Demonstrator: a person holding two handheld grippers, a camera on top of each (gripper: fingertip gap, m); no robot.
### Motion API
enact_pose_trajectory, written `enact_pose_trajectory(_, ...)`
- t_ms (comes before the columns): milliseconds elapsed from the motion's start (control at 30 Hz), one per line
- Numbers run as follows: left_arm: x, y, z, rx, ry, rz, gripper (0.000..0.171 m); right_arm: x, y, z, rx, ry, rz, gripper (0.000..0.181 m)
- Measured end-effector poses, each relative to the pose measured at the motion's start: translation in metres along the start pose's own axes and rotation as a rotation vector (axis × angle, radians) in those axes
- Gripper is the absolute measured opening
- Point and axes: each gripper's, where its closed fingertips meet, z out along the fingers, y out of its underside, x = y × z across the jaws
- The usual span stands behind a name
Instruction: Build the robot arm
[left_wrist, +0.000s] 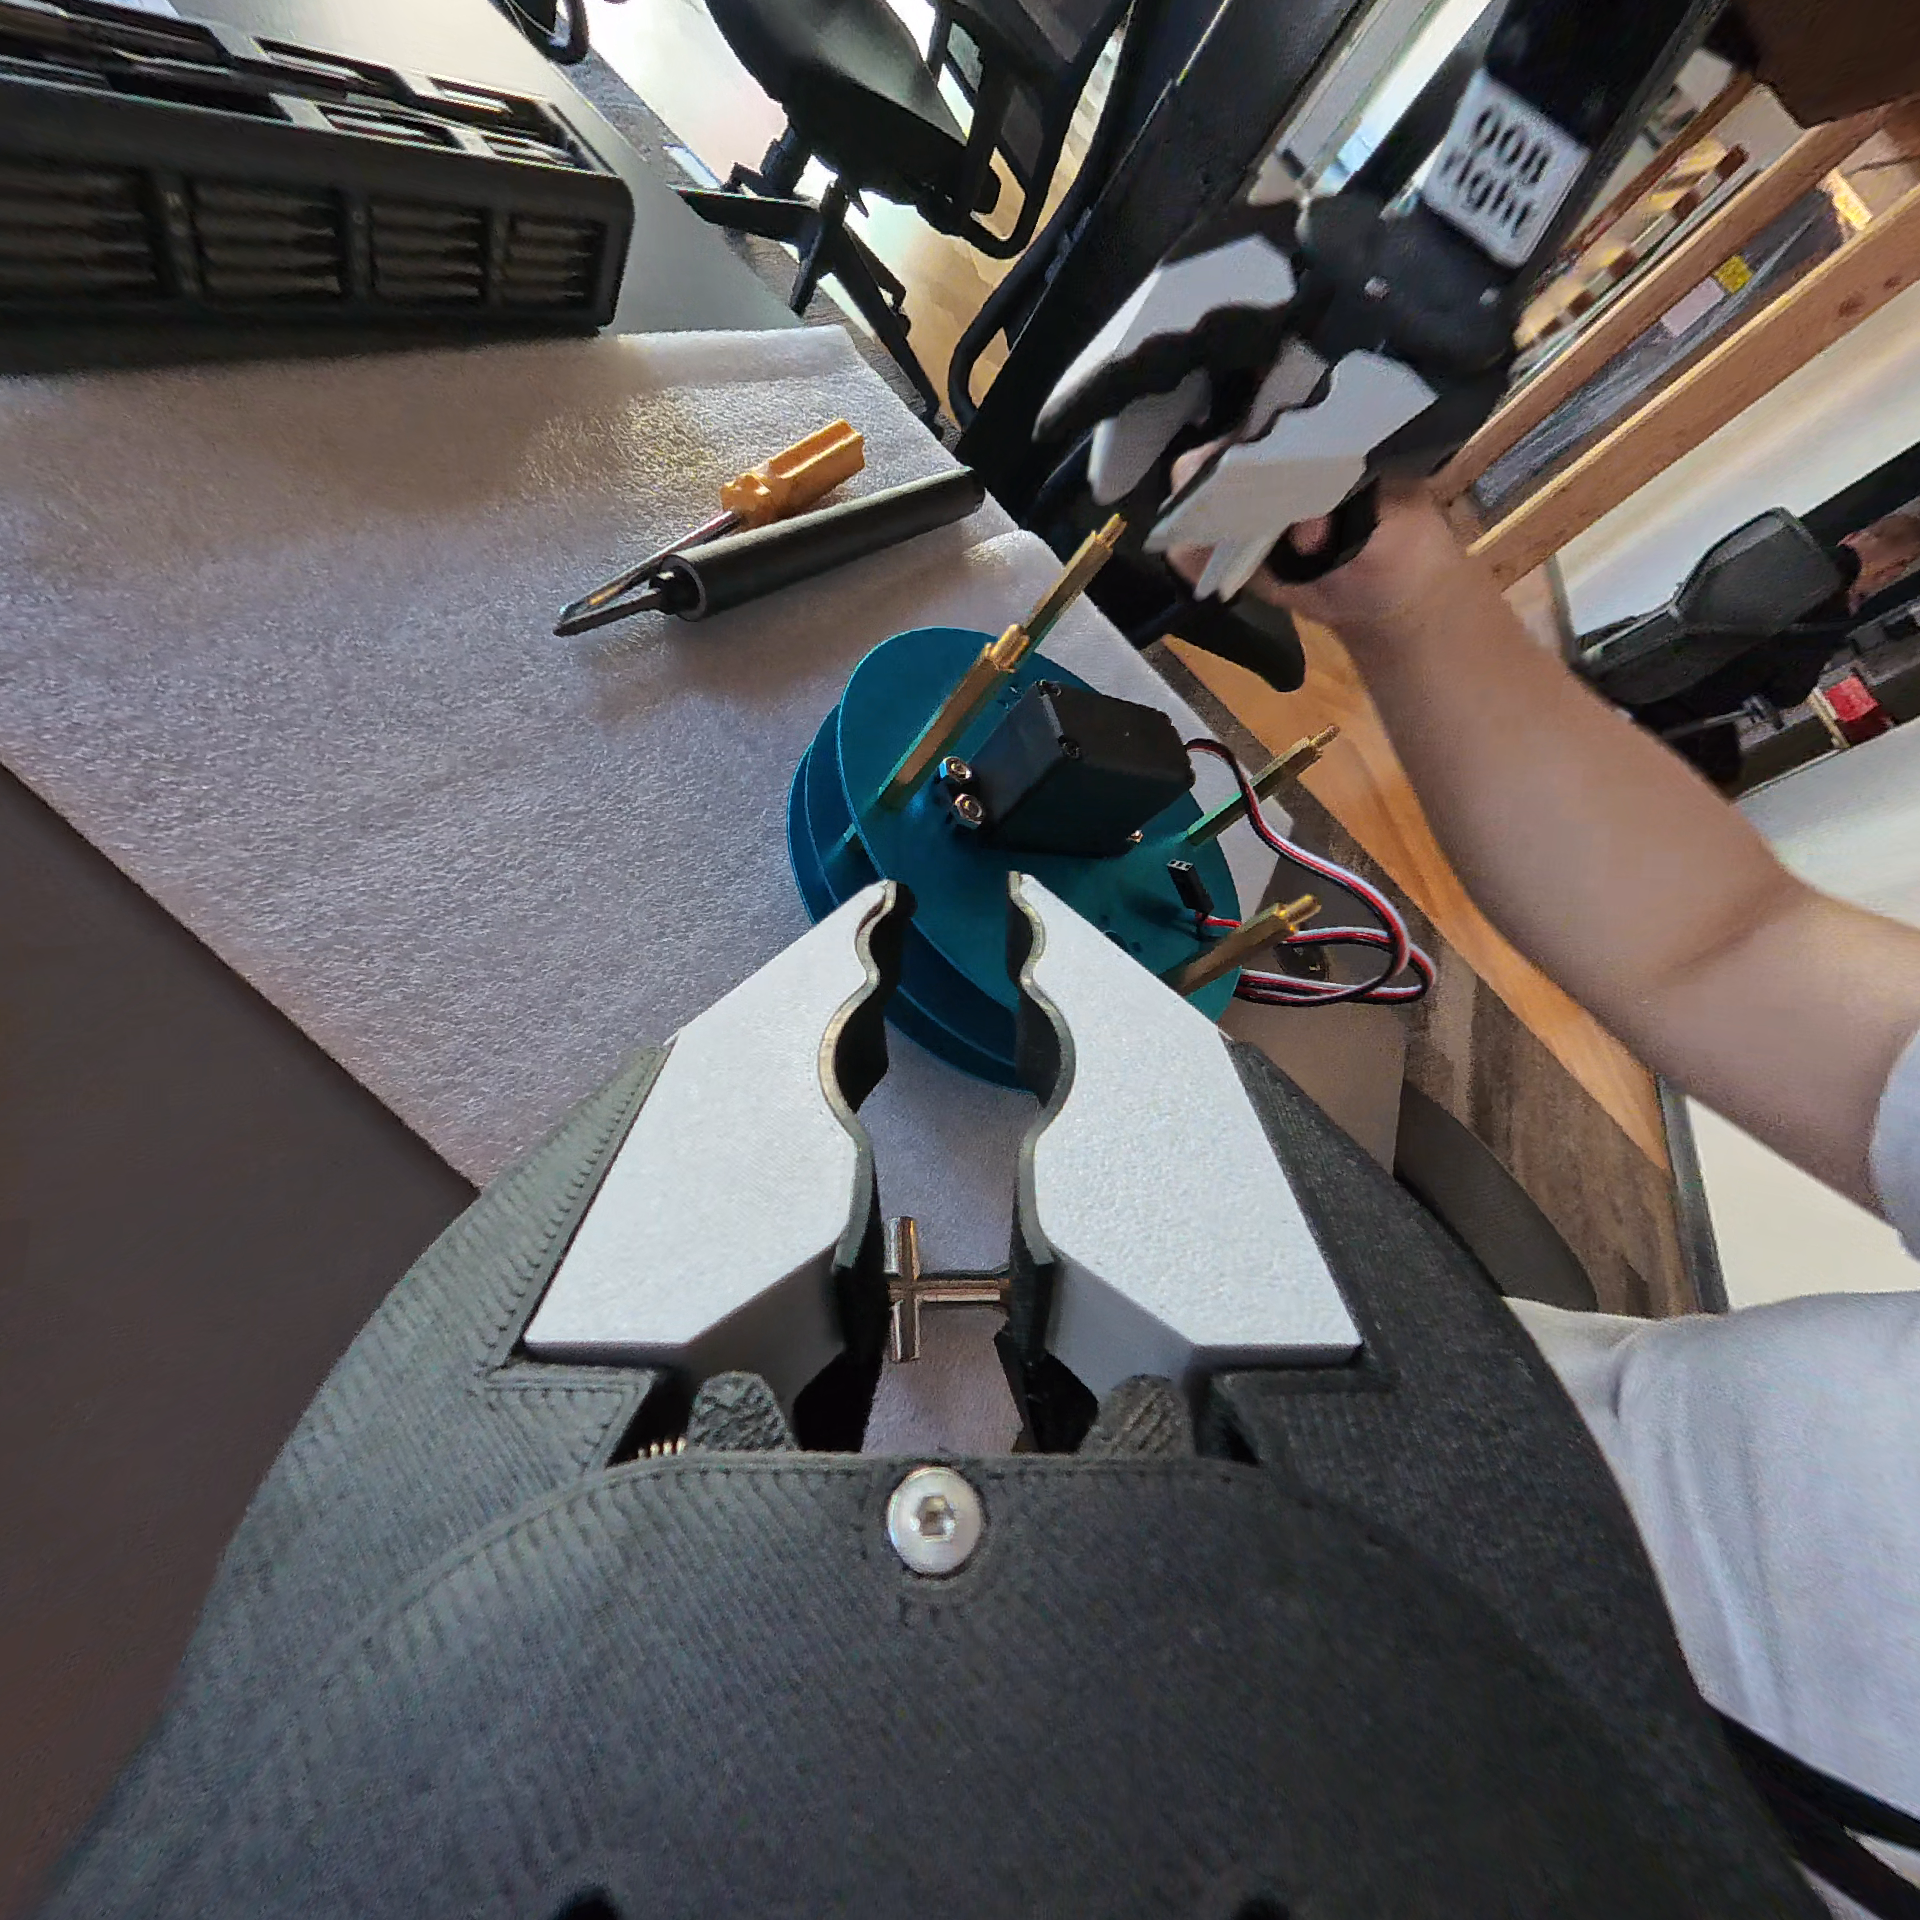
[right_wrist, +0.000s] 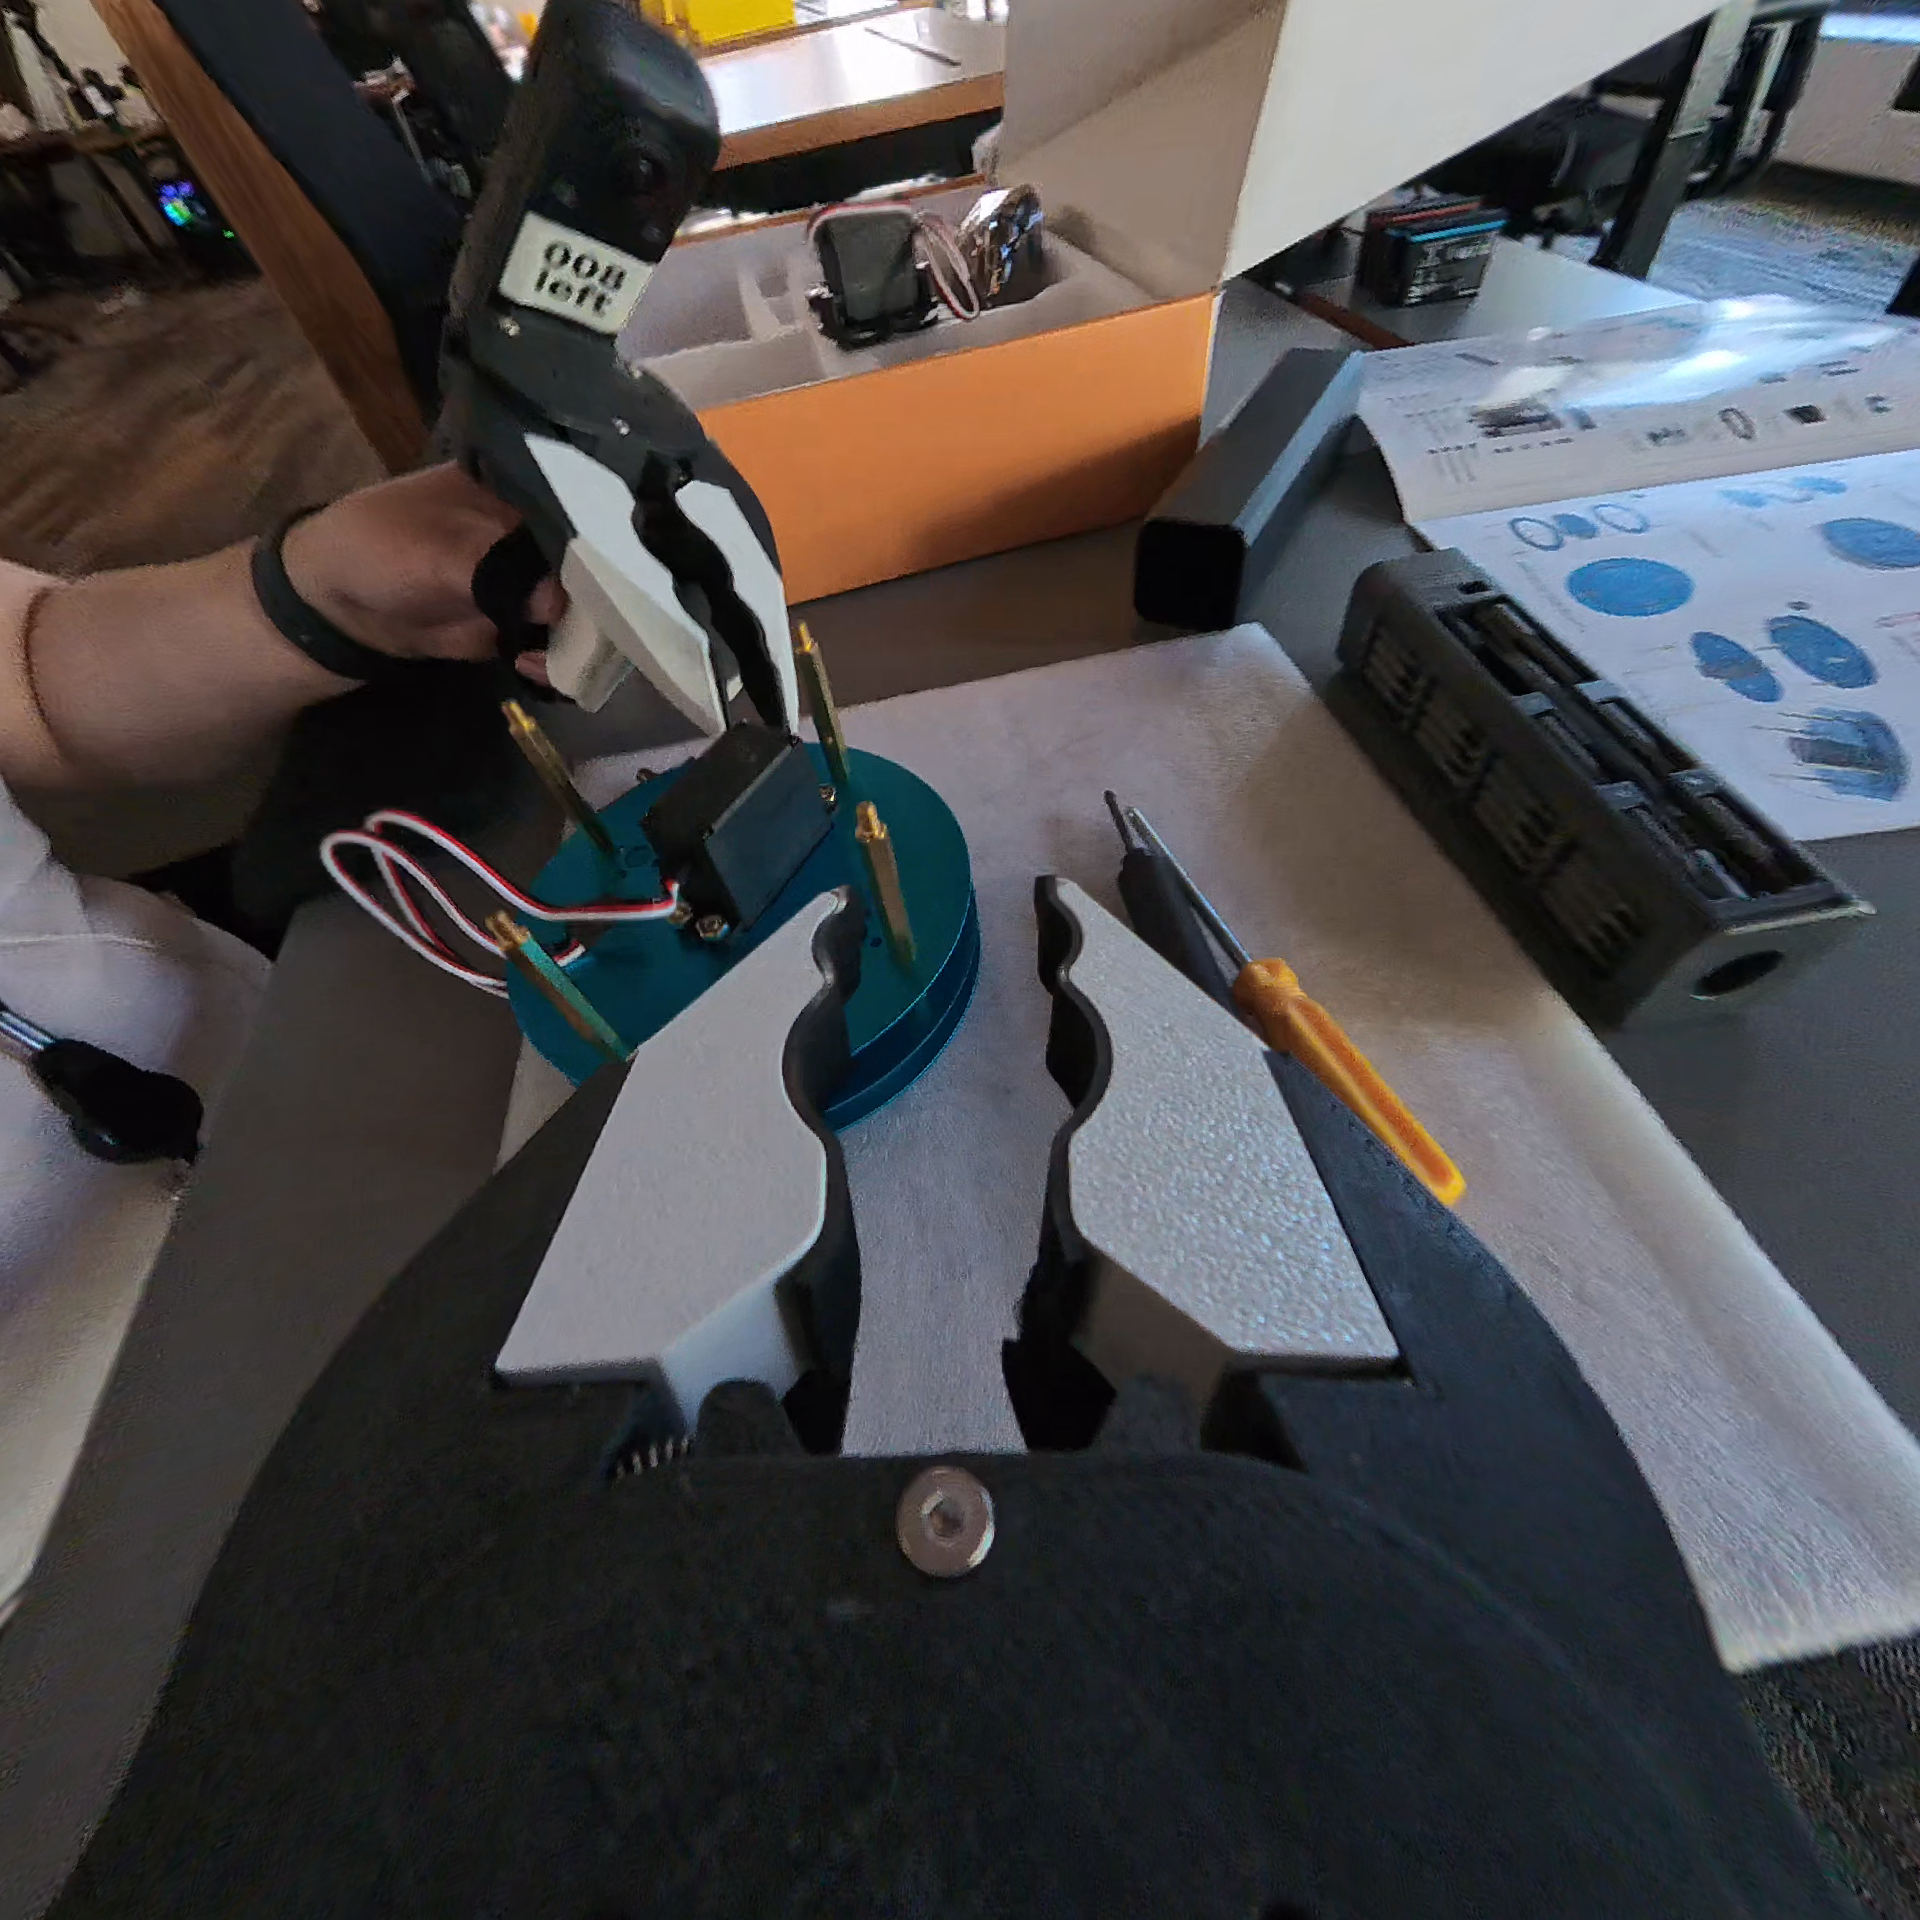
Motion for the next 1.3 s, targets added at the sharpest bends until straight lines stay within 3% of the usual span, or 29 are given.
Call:
enact_pose_trajectory(133, -0.012, 0.002, 0.000, -0.003, -0.039, -0.022, 0.026, -0.005, 0.010, 0.019, -0.018, -0.058, -0.065, 0.029)
enact_pose_trajectory(233, -0.003, 0.010, 0.007, -0.047, 0.048, -0.066, 0.023, -0.014, 0.011, 0.025, -0.032, -0.126, -0.097, 0.006)
enact_pose_trajectory(300, 0.001, 0.012, 0.010, -0.062, 0.083, -0.079, 0.016, -0.014, 0.010, 0.026, -0.028, -0.111, -0.103, 0.005)
enact_pose_trajectory(433, 0.002, 0.012, 0.010, -0.060, 0.088, -0.070, 0.015, -0.010, 0.012, 0.025, -0.023, 0.058, -0.022, 0.005)
enact_pose_trajectory(600, 0.003, 0.011, 0.011, -0.051, 0.085, -0.066, 0.014, -0.006, 0.014, 0.023, -0.051, 0.444, 0.054, 0.006)
enact_pose_trajectory(667, 0.002, 0.012, 0.010, -0.056, 0.083, -0.075, 0.014, -0.008, 0.012, 0.023, -0.070, 0.485, 0.024, 0.006)
enact_pose_trajectory(733, 0.003, 0.012, 0.010, -0.056, 0.083, -0.071, 0.014, -0.008, 0.009, 0.021, -0.119, 0.406, -0.099, 0.013)
enact_pose_trajectory(767, 0.003, 0.012, 0.010, -0.057, 0.079, -0.064, 0.014, -0.008, 0.003, 0.018, -0.121, 0.336, -0.179, 0.030)
enact_pose_trajectory(833, 0.003, 0.012, 0.009, -0.060, 0.074, -0.047, 0.015, -0.016, -0.002, 0.012, -0.175, 0.118, -0.306, 0.037)
enact_pose_trajectory(900, 0.003, 0.012, 0.009, -0.061, 0.071, -0.029, 0.016, -0.016, -0.004, 0.006, -0.303, -0.013, -0.416, 0.036)
enact_pose_trajectory(1133, 0.003, 0.013, 0.009, -0.075, 0.065, 0.003, 0.017, -0.016, 0.005, 0.015, -0.891, -0.185, -0.750, 0.016)
enact_pose_trajectory(1200, 0.003, 0.013, 0.009, -0.077, 0.060, 0.011, 0.017, -0.013, 0.012, 0.014, -0.994, -0.198, -0.825, 0.013)
enact_pose_trajectory(1300, 0.003, 0.013, 0.009, -0.079, 0.059, 0.010, 0.017, -0.014, 0.013, 0.019, -1.010, -0.203, -0.848, 0.009)
